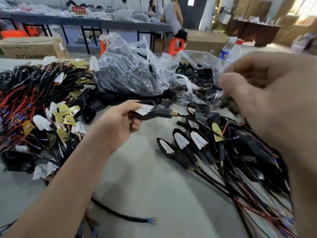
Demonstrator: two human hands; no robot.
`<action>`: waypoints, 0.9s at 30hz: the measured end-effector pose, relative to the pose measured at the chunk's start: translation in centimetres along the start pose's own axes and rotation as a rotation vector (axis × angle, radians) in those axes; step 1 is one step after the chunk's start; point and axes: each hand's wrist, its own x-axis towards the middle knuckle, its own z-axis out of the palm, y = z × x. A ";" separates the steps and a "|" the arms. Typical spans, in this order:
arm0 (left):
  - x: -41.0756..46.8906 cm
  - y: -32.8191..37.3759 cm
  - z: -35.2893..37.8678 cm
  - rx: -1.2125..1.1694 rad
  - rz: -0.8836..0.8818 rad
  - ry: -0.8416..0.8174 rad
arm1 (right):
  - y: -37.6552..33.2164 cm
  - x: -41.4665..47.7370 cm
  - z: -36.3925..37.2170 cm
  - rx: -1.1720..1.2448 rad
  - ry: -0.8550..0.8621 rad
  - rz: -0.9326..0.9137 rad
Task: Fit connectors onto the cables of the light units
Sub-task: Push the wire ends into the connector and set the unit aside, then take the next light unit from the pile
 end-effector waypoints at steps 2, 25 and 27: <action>0.0 0.3 1.8 -0.026 0.000 -0.063 | -0.8 0.7 1.6 -0.219 -0.187 -0.086; 3.7 -6.9 7.2 0.760 0.222 -0.092 | 6.8 -7.7 9.2 -0.514 -0.261 0.355; 3.2 -6.5 6.5 1.000 0.224 -0.043 | 6.5 -7.5 10.1 -0.535 -0.205 0.262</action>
